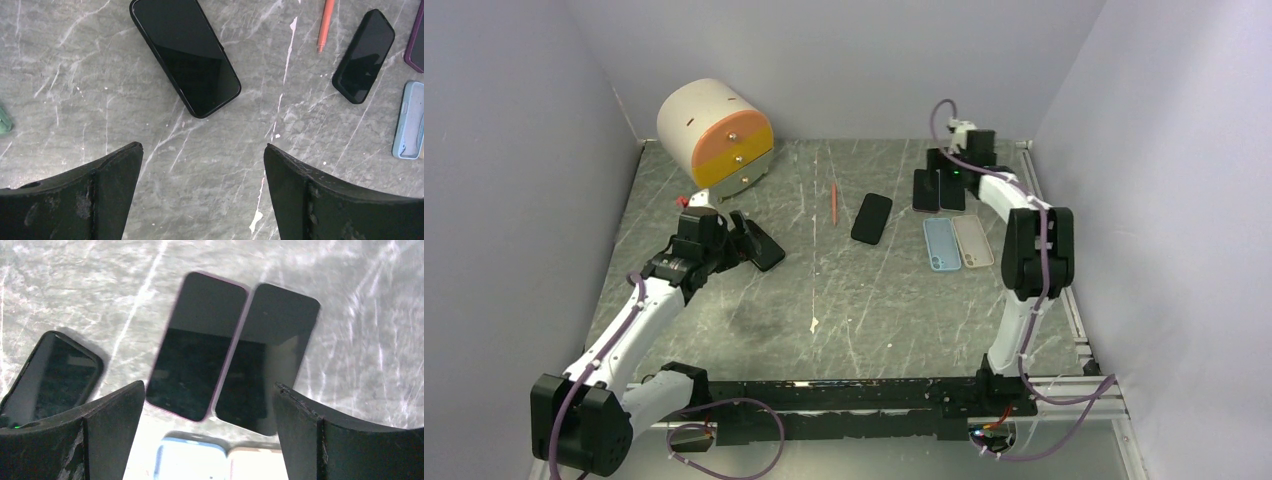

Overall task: Take the phone out of the phone case
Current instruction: Place the phone case at the center of the board, then pick up the phone at the center of the board.

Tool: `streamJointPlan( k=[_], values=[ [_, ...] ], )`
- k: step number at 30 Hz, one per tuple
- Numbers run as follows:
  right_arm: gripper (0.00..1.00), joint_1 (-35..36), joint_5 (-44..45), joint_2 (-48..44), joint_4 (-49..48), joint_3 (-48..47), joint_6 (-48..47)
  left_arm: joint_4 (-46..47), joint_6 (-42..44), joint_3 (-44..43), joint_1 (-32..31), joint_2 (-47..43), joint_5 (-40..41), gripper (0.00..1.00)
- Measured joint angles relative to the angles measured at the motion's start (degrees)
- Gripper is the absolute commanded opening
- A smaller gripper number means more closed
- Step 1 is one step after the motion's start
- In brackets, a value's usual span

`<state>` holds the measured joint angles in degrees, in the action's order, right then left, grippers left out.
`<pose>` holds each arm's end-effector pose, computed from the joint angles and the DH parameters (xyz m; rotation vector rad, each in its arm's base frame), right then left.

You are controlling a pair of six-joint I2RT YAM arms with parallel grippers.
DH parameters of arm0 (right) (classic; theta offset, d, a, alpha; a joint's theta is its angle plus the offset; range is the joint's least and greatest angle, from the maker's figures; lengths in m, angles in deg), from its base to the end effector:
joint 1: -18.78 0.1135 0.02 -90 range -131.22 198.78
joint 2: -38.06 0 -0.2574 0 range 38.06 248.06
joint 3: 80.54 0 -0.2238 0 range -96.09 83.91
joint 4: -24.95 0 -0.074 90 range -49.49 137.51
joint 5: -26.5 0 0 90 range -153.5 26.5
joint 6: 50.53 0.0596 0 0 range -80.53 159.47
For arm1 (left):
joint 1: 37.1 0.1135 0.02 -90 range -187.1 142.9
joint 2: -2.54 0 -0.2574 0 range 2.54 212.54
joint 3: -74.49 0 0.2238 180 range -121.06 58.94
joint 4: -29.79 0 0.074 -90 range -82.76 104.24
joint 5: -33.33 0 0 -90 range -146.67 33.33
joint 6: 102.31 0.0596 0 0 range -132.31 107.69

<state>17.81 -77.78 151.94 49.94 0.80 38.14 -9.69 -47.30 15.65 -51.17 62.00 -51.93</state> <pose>0.4410 0.0072 0.2050 -0.1382 2.2557 0.2615 0.2098 -0.0475 0.2468 -0.4597 2.2467 -0.3565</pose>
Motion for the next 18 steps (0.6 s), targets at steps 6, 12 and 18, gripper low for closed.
streamJointPlan(
  k=[6, 12, 18],
  values=[
    [0.99, 12.2, 14.4, 0.2, -0.3, -0.2, -4.5, -1.2, -0.4, 0.0, 0.4, 0.0, 0.0, 0.95],
    [0.99, 16.5, 24.3, 5.2, 1.3, -3.6, -8.0, -1.5, -0.7, 0.0, 0.4, 0.0, 0.0, 0.95],
    [0.99, 16.3, 29.7, 7.8, 3.5, -4.4, -10.6, -2.2, -0.7, 0.0, 0.7, -0.1, 0.0, 0.95]
  ],
)
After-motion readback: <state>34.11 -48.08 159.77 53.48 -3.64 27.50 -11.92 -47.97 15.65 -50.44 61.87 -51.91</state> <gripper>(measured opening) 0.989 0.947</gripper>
